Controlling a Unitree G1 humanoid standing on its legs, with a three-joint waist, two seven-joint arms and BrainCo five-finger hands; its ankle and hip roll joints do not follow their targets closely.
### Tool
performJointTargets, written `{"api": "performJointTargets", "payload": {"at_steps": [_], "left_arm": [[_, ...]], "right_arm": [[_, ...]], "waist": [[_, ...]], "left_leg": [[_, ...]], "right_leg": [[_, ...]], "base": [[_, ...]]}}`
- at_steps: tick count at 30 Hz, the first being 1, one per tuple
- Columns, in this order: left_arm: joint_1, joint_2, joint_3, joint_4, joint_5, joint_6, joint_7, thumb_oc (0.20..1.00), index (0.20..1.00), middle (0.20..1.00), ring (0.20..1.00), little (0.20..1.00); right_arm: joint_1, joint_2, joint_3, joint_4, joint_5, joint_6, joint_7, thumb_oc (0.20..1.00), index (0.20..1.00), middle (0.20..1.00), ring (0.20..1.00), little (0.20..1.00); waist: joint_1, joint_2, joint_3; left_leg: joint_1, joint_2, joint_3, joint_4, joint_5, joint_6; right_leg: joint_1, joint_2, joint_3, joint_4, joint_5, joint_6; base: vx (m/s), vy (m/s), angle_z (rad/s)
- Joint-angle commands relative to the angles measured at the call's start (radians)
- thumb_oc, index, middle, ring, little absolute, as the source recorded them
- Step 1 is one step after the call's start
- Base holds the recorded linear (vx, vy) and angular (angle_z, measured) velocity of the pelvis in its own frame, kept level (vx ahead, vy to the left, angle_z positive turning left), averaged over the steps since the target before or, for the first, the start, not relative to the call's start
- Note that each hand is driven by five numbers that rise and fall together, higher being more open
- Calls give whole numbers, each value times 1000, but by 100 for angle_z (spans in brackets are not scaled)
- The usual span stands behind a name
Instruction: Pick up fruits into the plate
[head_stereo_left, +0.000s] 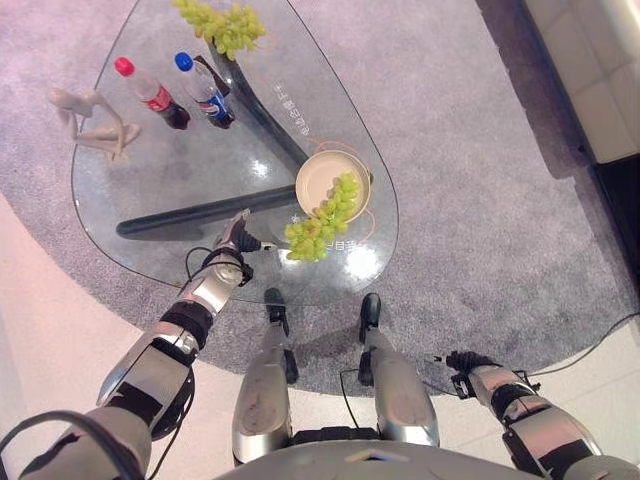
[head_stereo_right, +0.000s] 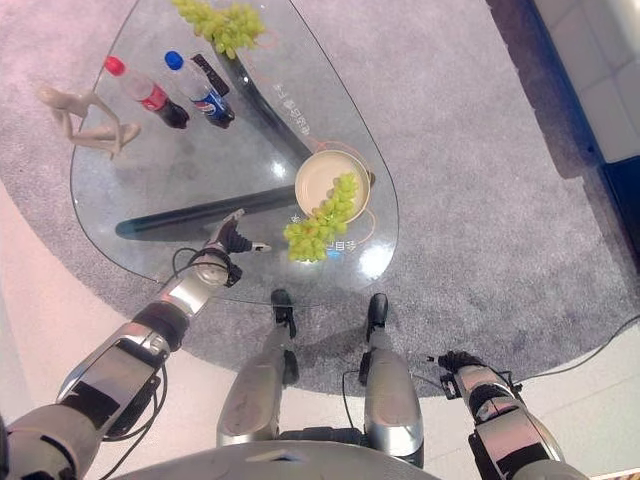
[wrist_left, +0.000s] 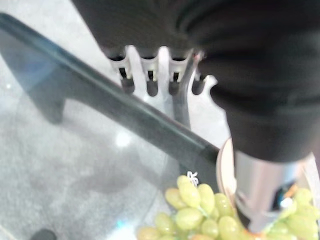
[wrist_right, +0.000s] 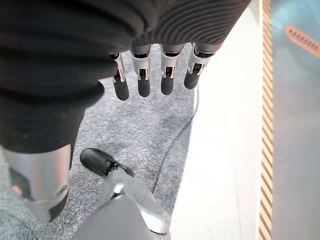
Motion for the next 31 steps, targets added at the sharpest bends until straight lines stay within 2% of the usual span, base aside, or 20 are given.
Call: {"api": "performJointTargets", "payload": {"at_steps": [1,6,13,18,20,21,25,31], "left_arm": [[-24,-23,23,80,-28,-29,29,1000,1000,1000,1000,1000],[46,-39,45,104,-67,-34,10,1000,1000,1000,1000,1000],[189,-49,104,184,-68,-19,-42,1000,1000,1000,1000,1000],[326,-53,151,315,-11,2,-85,1000,1000,1000,1000,1000],[366,-57,178,374,-7,-12,-89,1000,1000,1000,1000,1000],[411,-61,210,425,-1,-13,-99,1000,1000,1000,1000,1000],[500,-64,288,479,-5,13,-124,1000,1000,1000,1000,1000],[562,-64,325,496,0,12,-157,1000,1000,1000,1000,1000]], "right_arm": [[40,-31,28,11,-27,-16,-22,1000,1000,1000,1000,1000],[72,-25,-1,16,-19,-33,-17,1000,1000,1000,1000,1000],[102,-10,-34,31,-17,1,61,1000,1000,1000,1000,1000],[145,16,-56,63,-54,24,95,1000,1000,1000,1000,1000],[158,22,-65,77,-62,23,104,1000,1000,1000,1000,1000],[172,32,-75,93,-88,24,111,1000,1000,1000,1000,1000],[205,42,-100,108,-150,11,130,1000,1000,1000,1000,1000],[226,44,-114,120,-184,9,143,1000,1000,1000,1000,1000]], "waist": [[6,-19,-27],[12,-18,-68],[31,-18,-149],[49,-24,-232],[51,-26,-260],[52,-28,-295],[47,-28,-360],[51,-24,-383]], "left_leg": [[1,1,-21,6,-74,-16],[21,11,-17,1,-72,-23],[73,23,-5,1,-78,-32],[132,31,-10,2,-88,-35],[152,35,-6,3,-93,-35],[175,38,0,2,-97,-34],[230,50,13,1,-118,-36],[264,56,10,11,-135,-31]], "right_leg": [[-41,-47,22,72,-11,47],[-12,-55,6,60,-12,50],[51,-67,-17,20,3,51],[114,-74,-37,8,-1,51],[135,-75,-40,5,-3,51],[154,-76,-38,2,-6,50],[200,-74,-20,-4,-21,49],[230,-75,-8,5,-32,46]], "base": [[0,0,0],[-2,-15,2],[31,-3,-1],[110,-14,0],[170,-10,-1],[202,-2,-1],[204,-1,-5],[84,-4,-4]]}}
